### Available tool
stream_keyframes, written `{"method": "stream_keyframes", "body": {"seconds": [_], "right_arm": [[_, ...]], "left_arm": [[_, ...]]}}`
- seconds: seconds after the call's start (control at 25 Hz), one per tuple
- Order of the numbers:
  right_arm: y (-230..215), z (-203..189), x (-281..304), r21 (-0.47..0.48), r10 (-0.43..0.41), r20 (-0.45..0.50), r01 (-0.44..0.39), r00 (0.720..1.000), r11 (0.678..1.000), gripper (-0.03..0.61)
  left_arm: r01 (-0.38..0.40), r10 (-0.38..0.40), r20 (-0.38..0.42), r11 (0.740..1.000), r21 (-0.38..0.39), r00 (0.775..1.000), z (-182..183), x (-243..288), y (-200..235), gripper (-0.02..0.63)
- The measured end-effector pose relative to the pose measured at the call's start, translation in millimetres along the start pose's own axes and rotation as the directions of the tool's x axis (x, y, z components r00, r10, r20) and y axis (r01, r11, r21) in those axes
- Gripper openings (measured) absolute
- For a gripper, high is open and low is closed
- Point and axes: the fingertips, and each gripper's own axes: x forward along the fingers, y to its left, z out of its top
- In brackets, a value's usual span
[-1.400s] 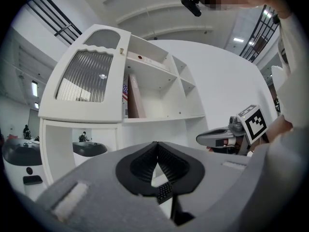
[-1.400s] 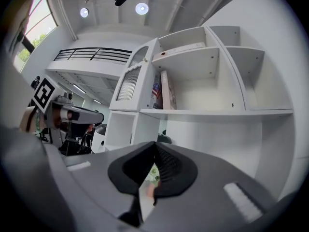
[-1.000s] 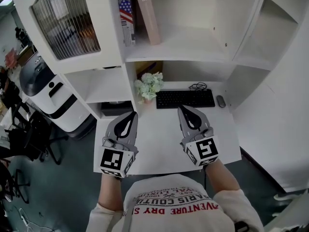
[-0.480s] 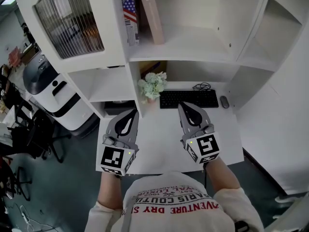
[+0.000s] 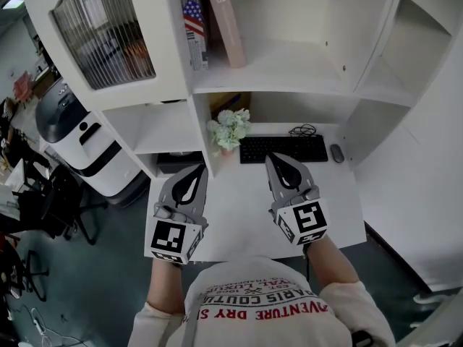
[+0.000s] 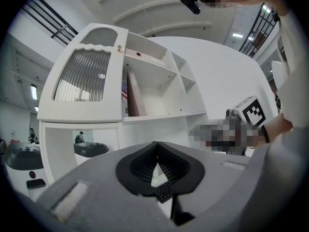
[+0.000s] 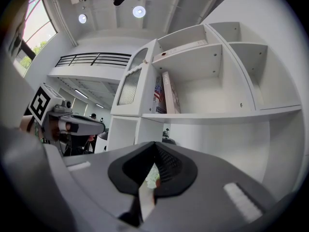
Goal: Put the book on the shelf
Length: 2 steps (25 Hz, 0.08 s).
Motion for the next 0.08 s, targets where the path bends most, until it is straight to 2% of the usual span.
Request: {"method": "stream_keyframes", "body": {"seconds": [0.08], "right_arm": [[-0.1, 0.8, -0.9, 0.002, 0.000, 0.005, 0.000, 1.000, 1.000, 0.000]], "left_arm": [[-0.002, 0.002, 0.005, 1.000, 0.001, 1.000, 1.8, -0.8, 0.2, 0.005]]}}
